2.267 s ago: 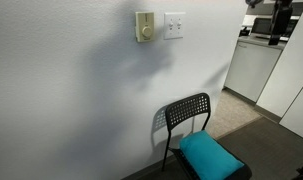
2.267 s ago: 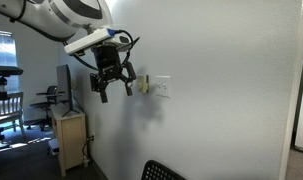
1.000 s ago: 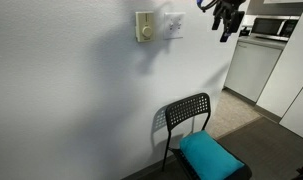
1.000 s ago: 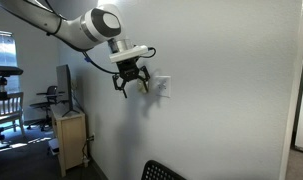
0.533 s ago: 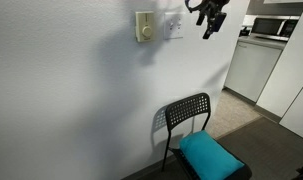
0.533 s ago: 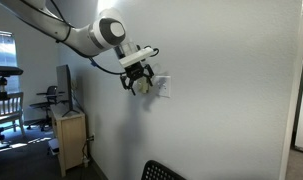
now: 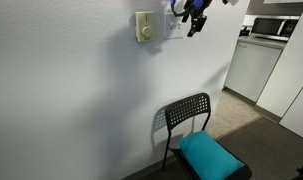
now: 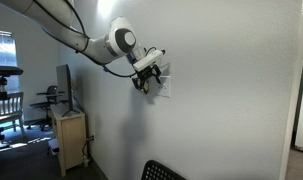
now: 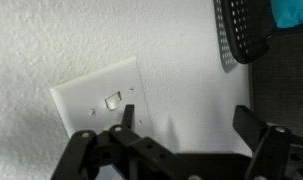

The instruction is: Turn off the right light switch

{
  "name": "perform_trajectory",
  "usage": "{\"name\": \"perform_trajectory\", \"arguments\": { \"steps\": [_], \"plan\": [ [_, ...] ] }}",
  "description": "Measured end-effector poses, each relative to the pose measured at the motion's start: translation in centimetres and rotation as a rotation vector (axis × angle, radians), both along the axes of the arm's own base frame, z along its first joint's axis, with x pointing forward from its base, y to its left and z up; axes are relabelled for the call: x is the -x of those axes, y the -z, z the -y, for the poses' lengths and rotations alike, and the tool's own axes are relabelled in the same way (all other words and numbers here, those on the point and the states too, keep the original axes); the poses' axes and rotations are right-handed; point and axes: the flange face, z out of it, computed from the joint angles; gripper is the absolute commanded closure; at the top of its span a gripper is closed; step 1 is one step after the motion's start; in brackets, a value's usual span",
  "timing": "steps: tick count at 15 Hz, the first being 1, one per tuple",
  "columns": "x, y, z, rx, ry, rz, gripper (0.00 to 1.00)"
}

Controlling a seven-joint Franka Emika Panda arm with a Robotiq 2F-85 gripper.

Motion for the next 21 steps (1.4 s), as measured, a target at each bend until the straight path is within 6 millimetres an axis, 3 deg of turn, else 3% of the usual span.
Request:
{"name": "perform_trajectory", "arguments": {
  "steps": [5,10,21],
  "plan": [
    [-1.6,-1.3,0.4,0.034,-0.004,0.049,0.0],
    [-2.8,0.7,0.1,0.021,-0.032,0.014,0.0],
    [-3.3,1.1,0.5,0.026,-0.022,-0.004,0.0]
  ]
}}
